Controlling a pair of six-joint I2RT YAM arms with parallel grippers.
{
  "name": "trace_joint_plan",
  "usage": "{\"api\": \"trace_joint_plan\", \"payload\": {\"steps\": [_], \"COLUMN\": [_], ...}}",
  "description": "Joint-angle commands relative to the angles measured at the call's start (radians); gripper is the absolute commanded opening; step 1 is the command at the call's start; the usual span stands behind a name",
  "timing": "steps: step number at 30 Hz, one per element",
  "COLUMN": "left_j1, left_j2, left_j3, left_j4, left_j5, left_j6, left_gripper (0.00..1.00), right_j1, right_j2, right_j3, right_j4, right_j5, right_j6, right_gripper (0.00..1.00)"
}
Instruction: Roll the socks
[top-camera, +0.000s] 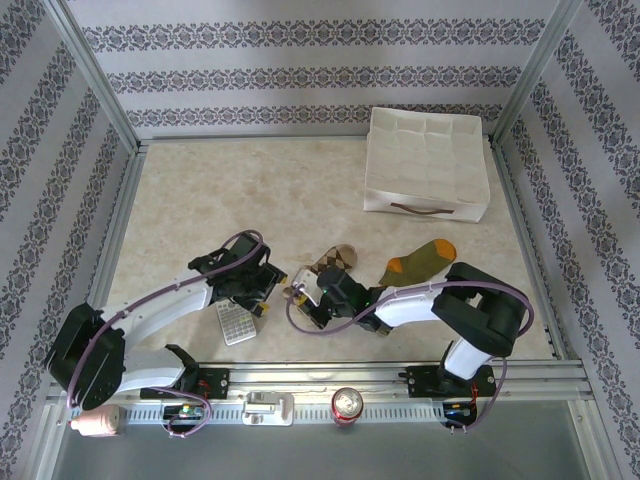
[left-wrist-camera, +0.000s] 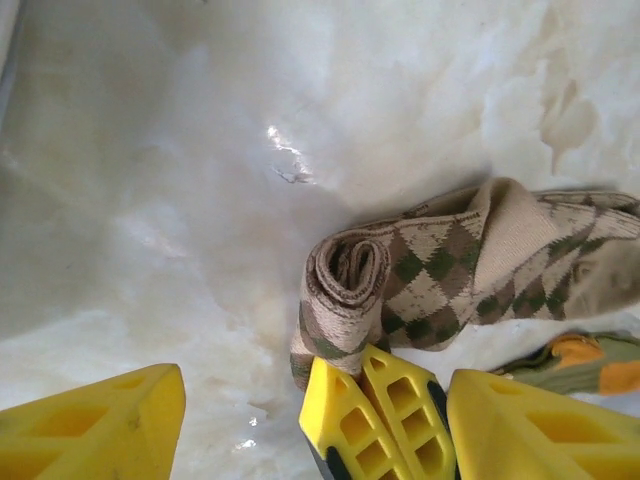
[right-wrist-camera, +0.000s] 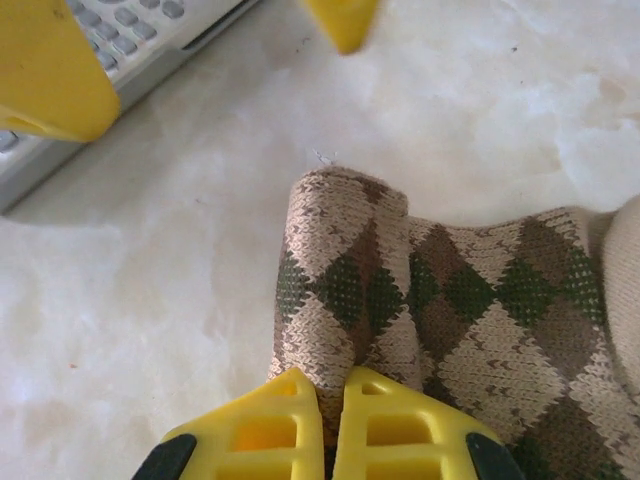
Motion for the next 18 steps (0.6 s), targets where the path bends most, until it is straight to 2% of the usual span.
{"api": "trace_joint_plan", "payload": {"steps": [1, 9, 18], "left_j1": [0.004, -0.021, -0.029], "left_j2": [-0.01, 0.011, 0.145], "left_j3": [-0.059, -0.136, -0.138], "left_j4": [0.132, 0.343, 0.479], "left_j5": [0.005, 0.013, 0.027], "left_j6": [0.029, 0.06, 0.089], "left_gripper": [0.63, 0.55, 0.52], "right_j1": [-0.062, -0.173, -0.231], "right_j2": [0.077, 0.171, 0.199], "right_j3": [-0.066, -0.032, -0.032], "right_j4": [-0.157, -0.197, -0.206], "right_j5": [-0.143, -0.296, -0.355], "right_j6": [0.099, 0.176, 0.232], "right_gripper": [0.0, 0.0, 0.0]}}
